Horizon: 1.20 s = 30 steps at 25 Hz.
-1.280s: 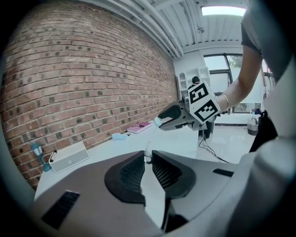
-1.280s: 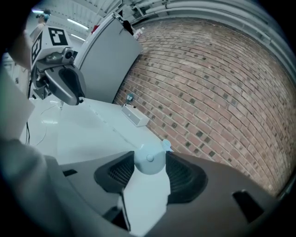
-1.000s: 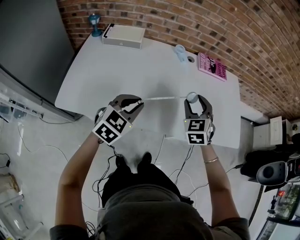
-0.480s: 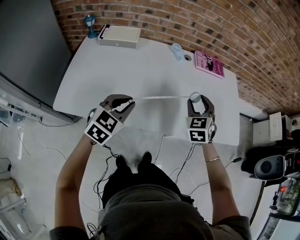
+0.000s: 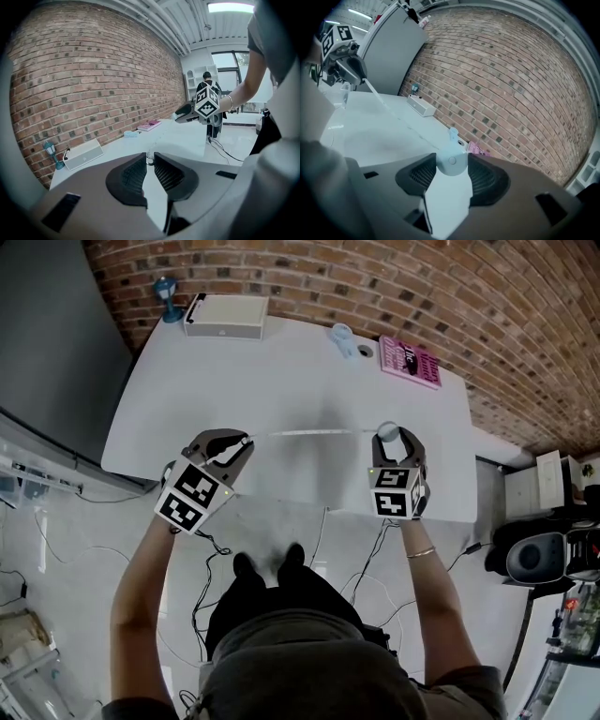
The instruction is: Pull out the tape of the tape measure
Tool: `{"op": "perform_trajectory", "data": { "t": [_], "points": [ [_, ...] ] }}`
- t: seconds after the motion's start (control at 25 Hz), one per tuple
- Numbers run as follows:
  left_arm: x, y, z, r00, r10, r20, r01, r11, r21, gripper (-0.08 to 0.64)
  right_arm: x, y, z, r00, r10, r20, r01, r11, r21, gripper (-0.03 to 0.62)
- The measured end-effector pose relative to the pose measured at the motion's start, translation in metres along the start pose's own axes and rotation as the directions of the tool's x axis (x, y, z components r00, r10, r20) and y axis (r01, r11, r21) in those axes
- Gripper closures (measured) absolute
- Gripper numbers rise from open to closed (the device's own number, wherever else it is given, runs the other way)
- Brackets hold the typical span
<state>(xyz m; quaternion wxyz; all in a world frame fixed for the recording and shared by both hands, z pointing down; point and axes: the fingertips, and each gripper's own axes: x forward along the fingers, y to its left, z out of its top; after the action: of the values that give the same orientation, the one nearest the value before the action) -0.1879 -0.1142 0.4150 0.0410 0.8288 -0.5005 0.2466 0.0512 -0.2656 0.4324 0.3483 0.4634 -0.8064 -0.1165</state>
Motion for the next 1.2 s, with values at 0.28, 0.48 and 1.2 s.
{"op": "perform_trajectory", "data": {
  "t": [0.28, 0.48, 1.2],
  "points": [
    [-0.008, 0.016, -0.008, 1.000, 0.019, -0.007, -0.019, 1.000, -0.005, 0.495, -0.004, -0.016, -0.017, 0.999, -0.039, -0.038, 0.040, 0.999, 0.024, 0.377],
    [-0.015, 0.030, -0.006, 0.999, 0.041, -0.004, -0.041, 0.999, -0.011, 0.495, -0.005, -0.031, -0.032, 0.994, -0.073, -0.084, 0.079, 0.994, 0.075, 0.377],
    [0.013, 0.051, 0.012, 0.991, 0.129, 0.022, -0.128, 0.991, -0.030, 0.495, -0.023, -0.050, -0.066, 0.982, -0.128, -0.136, 0.140, 0.987, 0.076, 0.377]
  ]
}}
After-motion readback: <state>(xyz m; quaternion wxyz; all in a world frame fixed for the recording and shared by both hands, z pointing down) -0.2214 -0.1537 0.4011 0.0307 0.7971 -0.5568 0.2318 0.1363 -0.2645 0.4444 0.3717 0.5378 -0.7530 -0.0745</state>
